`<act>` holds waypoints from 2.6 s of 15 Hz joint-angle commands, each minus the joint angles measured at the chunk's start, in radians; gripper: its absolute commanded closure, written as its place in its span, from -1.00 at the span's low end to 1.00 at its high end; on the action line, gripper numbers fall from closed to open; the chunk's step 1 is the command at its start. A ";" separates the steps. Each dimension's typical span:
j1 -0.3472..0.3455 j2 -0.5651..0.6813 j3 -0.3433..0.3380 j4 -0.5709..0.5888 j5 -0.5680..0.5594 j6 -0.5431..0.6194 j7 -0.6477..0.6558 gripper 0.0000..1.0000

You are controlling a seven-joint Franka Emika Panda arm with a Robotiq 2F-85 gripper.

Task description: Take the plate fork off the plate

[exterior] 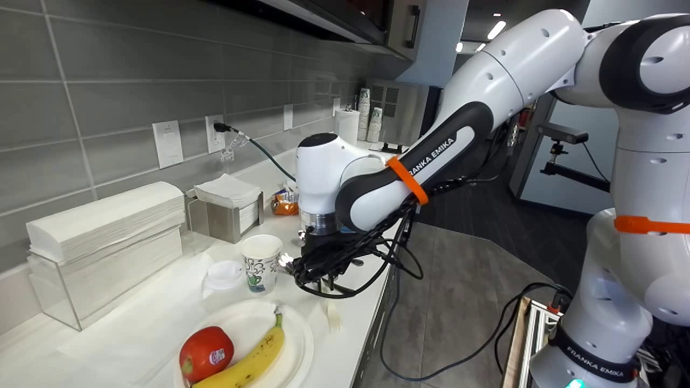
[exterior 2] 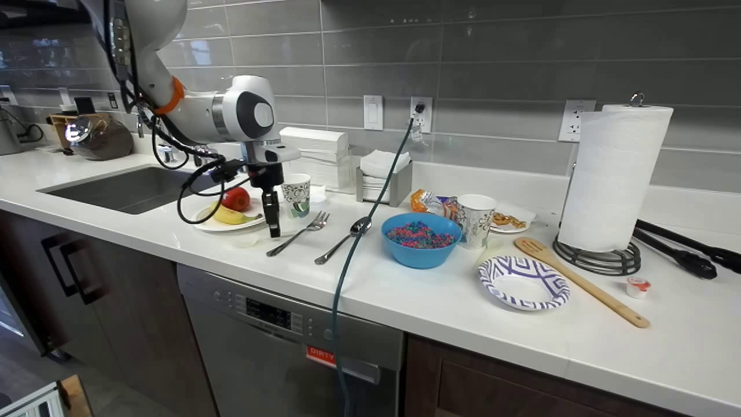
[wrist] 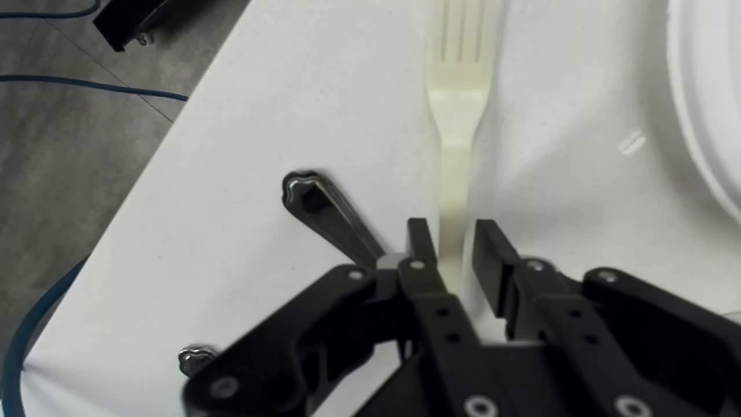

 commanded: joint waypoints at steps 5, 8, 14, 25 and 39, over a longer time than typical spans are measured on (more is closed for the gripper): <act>0.008 -0.114 0.021 -0.035 0.035 -0.002 -0.231 -0.79; 0.004 -0.198 0.043 -0.060 0.083 -0.091 -0.419 -1.00; 0.007 -0.343 0.072 -0.071 0.080 -0.310 -0.734 -1.00; -0.015 -0.442 0.078 -0.071 0.032 -0.417 -0.967 -1.00; 0.011 -0.493 0.069 -0.119 -0.004 -0.208 -1.420 -1.00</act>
